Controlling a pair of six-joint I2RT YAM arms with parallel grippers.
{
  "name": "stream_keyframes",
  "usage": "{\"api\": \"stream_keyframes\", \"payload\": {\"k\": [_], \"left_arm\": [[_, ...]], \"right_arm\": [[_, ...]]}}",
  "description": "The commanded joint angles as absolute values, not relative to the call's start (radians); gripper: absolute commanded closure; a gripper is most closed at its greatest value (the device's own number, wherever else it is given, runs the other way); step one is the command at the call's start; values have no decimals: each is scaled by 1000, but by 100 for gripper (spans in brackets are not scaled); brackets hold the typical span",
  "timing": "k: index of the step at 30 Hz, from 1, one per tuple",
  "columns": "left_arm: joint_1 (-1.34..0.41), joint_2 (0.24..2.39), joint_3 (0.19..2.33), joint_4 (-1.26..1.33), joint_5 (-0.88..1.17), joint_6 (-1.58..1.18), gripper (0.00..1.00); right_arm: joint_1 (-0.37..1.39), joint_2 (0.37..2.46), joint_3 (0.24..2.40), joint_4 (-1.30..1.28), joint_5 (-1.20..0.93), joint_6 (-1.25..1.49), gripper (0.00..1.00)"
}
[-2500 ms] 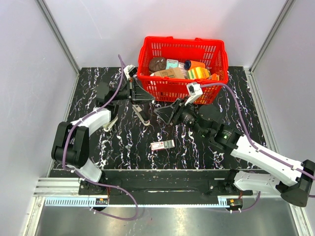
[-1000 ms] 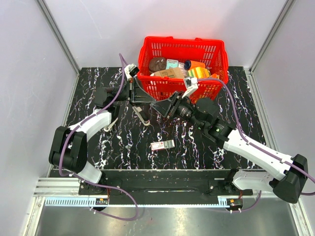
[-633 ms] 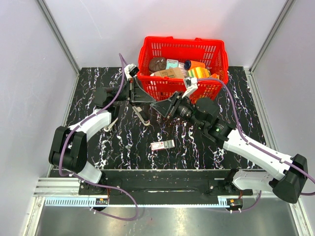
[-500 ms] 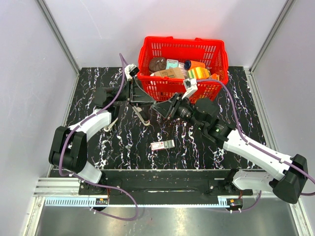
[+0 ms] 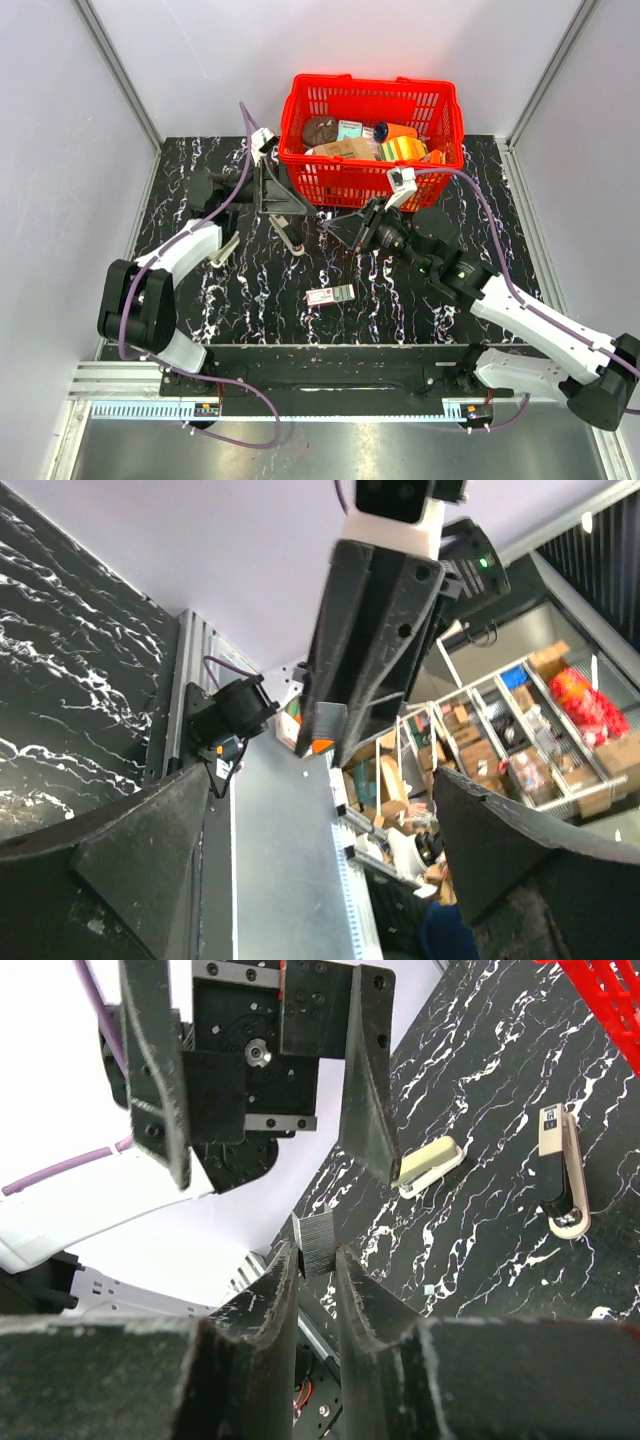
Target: Unload the staples from the stapler
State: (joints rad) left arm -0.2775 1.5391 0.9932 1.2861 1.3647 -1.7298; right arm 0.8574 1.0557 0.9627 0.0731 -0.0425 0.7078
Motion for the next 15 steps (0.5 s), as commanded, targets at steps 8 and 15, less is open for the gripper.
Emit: {"api": "stream_keyframes", "payload": {"k": [8, 15], "left_arm": [[-299, 1388, 1298, -477, 676, -72, 1], [-311, 1355, 1169, -552, 479, 135, 1]], "right_arm": [[850, 1100, 1000, -234, -5, 641, 94], [874, 1366, 1002, -434, 54, 627, 100]]}}
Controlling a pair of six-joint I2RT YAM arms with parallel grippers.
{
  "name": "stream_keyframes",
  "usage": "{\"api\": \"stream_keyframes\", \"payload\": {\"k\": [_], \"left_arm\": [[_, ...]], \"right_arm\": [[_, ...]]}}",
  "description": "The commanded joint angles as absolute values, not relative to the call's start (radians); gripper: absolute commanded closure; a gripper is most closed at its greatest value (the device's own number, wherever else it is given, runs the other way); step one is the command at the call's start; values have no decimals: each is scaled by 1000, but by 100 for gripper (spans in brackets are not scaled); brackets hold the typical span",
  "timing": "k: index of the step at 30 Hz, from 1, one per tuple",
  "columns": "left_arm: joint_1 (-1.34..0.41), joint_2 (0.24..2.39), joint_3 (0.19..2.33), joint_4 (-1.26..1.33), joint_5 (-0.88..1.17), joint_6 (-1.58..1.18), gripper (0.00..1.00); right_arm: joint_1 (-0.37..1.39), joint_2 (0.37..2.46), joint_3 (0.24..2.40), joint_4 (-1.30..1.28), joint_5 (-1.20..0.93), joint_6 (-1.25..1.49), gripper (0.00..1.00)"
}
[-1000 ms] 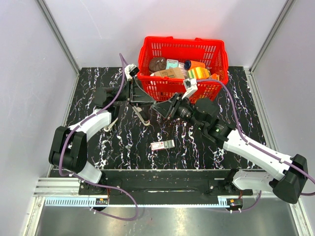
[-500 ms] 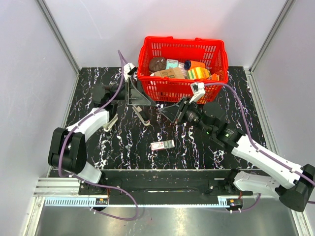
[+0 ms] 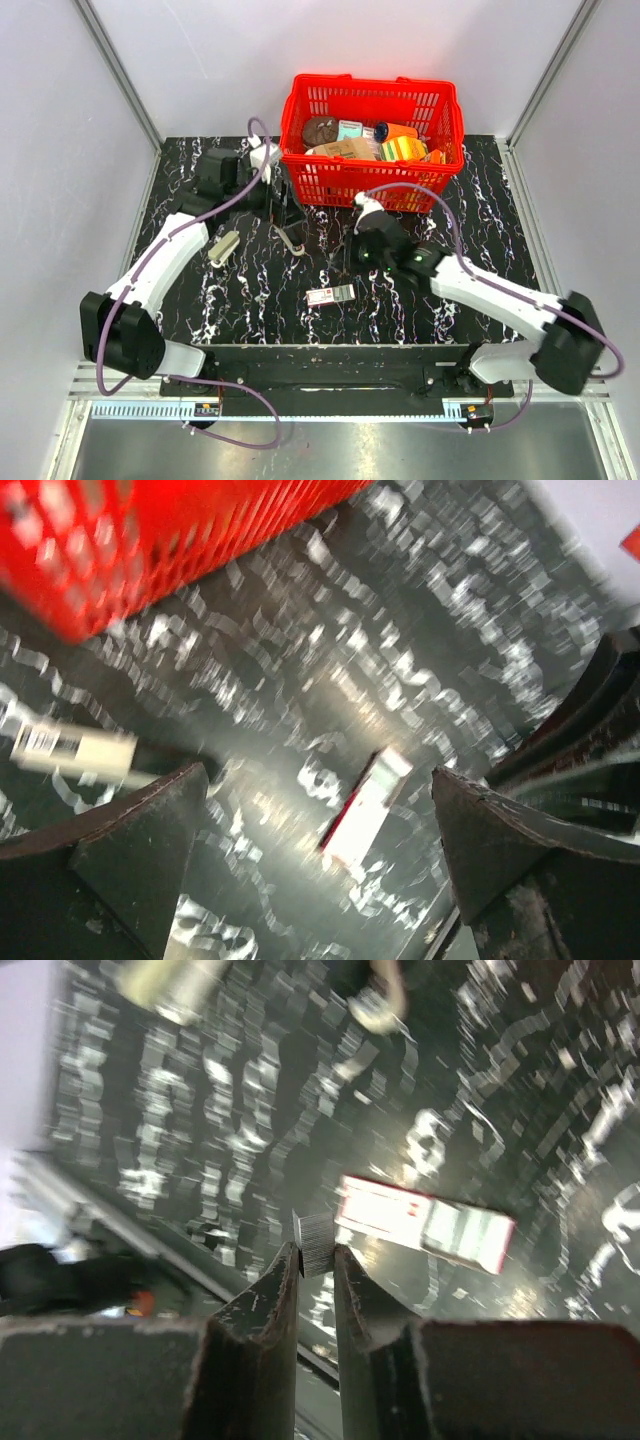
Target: Unload the staples from the stapler
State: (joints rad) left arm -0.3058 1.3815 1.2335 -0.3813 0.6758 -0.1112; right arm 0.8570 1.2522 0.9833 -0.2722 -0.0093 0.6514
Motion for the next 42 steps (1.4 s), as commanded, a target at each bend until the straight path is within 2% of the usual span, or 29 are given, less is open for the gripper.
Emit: {"api": "stream_keyframes", "payload": {"k": [1, 9, 17, 42], "left_arm": [[-311, 1347, 1148, -557, 468, 162, 1], [-327, 1302, 1019, -563, 445, 268, 1], [-357, 1295, 997, -575, 459, 273, 1], [-396, 1273, 992, -581, 472, 261, 1]], "right_arm": [[887, 1391, 1003, -443, 75, 633, 100], [950, 1517, 1055, -525, 253, 655, 100], [962, 1614, 1077, -540, 267, 653, 100], [962, 1713, 1108, -535, 301, 626, 98]]}}
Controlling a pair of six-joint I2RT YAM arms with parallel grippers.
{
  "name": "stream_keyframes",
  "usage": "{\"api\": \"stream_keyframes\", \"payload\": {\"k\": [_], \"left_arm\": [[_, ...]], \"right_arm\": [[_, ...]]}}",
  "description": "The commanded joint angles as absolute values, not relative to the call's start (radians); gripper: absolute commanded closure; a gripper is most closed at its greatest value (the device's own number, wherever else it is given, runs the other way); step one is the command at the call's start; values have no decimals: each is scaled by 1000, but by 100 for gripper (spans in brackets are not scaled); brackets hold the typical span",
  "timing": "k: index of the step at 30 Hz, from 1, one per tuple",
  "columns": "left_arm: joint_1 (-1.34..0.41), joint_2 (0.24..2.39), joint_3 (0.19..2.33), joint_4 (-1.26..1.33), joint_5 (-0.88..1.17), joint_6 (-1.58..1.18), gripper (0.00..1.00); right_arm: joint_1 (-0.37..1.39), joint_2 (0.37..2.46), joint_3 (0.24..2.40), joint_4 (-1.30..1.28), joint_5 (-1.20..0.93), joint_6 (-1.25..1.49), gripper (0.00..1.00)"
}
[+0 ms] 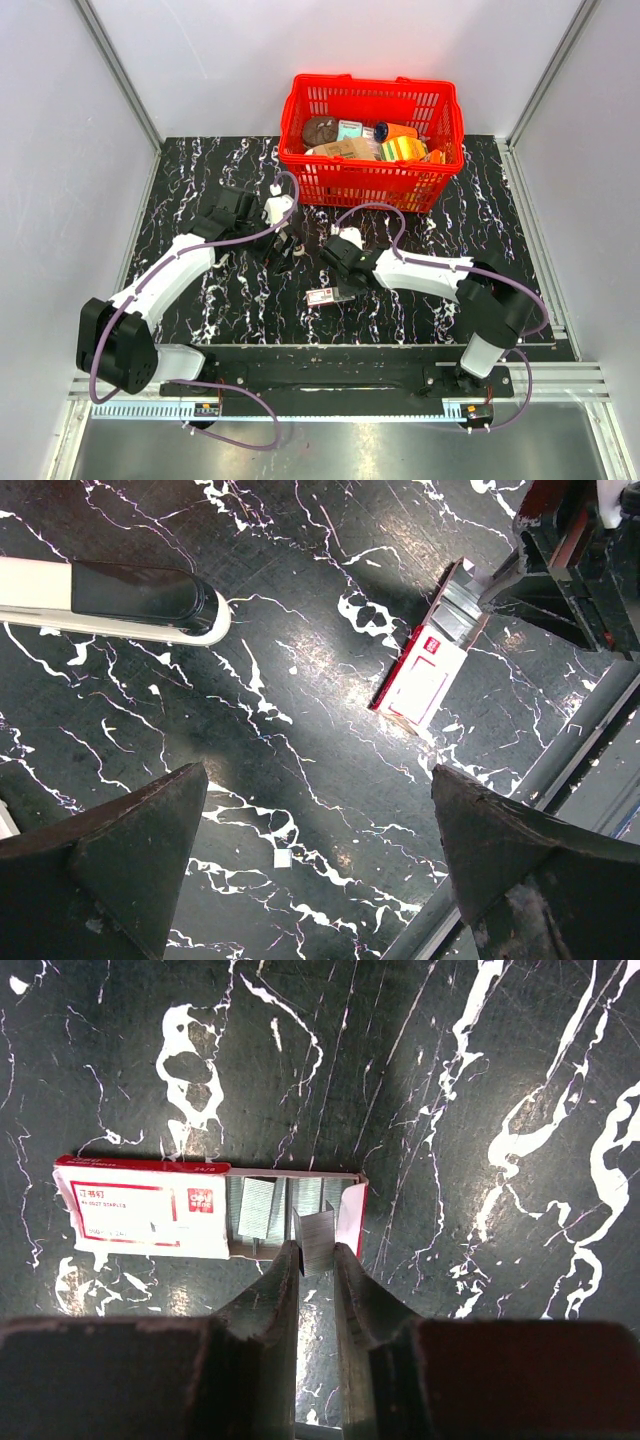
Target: Unload the staples from the stapler
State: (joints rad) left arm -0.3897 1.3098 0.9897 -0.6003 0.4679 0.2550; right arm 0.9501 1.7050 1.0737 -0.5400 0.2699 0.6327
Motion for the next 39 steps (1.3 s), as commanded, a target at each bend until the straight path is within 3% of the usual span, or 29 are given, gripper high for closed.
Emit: {"api": "stream_keyframes", "payload": {"k": [1, 39], "left_arm": [[-396, 1272, 992, -581, 472, 259, 1], [-400, 1262, 983, -581, 465, 273, 1]], "right_arm": [[962, 1718, 1108, -537, 299, 624, 98], [962, 1741, 1135, -558, 291, 620, 95]]}}
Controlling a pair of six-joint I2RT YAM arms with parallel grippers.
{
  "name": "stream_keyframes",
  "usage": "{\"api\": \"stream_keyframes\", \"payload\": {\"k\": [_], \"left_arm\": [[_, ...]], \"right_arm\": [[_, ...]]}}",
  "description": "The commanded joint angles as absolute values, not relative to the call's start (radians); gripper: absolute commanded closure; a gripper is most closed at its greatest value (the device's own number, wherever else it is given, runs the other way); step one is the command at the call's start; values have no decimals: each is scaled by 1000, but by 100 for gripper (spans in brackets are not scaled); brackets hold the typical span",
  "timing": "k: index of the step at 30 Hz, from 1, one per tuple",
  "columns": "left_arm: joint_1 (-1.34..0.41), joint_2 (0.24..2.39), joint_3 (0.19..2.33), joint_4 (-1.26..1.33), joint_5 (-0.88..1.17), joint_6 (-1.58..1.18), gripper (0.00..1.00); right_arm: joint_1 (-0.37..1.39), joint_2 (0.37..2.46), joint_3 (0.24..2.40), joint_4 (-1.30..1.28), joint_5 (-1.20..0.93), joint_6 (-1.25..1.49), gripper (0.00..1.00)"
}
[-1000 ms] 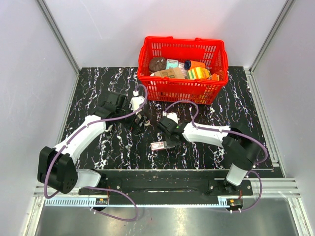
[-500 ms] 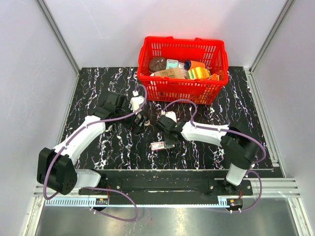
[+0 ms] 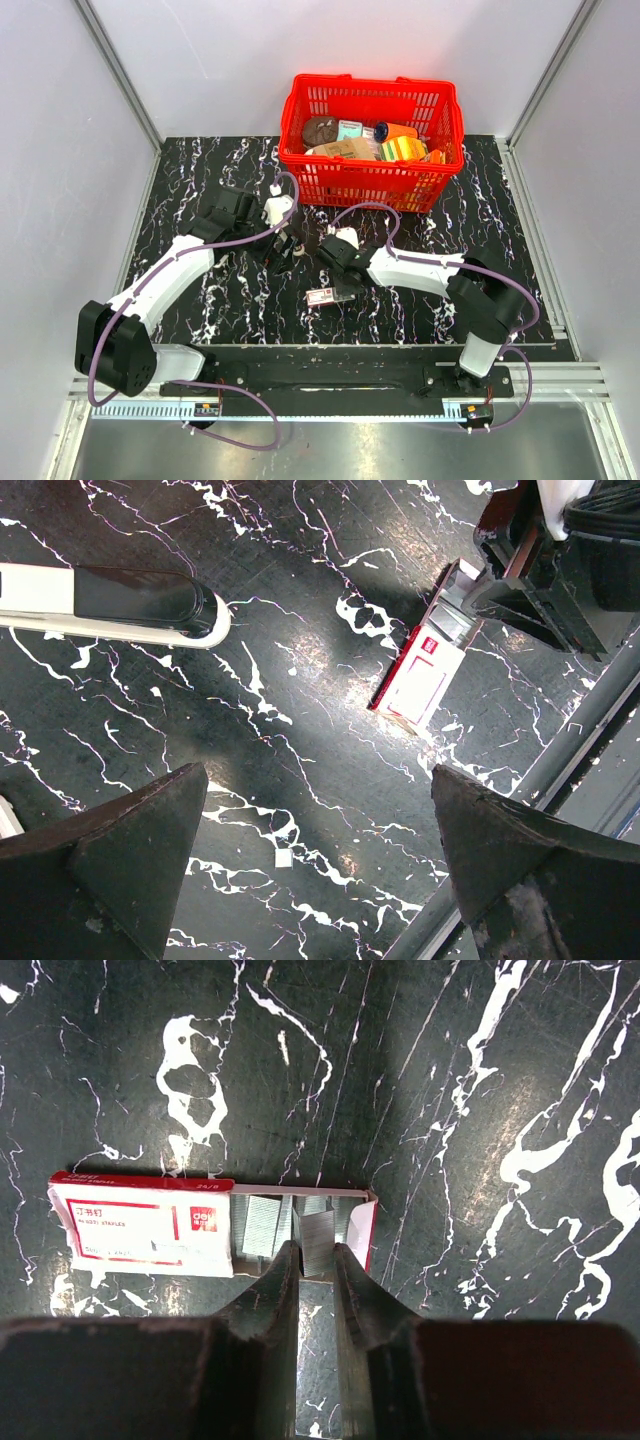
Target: Unload the staples from the stapler
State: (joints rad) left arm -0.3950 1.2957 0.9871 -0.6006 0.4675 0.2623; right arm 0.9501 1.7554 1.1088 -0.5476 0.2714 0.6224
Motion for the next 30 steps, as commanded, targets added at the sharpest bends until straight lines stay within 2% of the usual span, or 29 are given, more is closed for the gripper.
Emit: {"api": "stream_keyframes", "payload": {"k": [1, 19, 30], "left_arm": [[-400, 1264, 983, -581, 466, 273, 1], [-402, 1259, 982, -581, 459, 271, 1], [-405, 1258, 982, -581, 454, 270, 1]], "right_arm": [[962, 1738, 1132, -560, 290, 621, 94], [962, 1706, 1104, -568, 265, 638, 94], [963, 1718, 1114, -563, 258, 638, 83]]}}
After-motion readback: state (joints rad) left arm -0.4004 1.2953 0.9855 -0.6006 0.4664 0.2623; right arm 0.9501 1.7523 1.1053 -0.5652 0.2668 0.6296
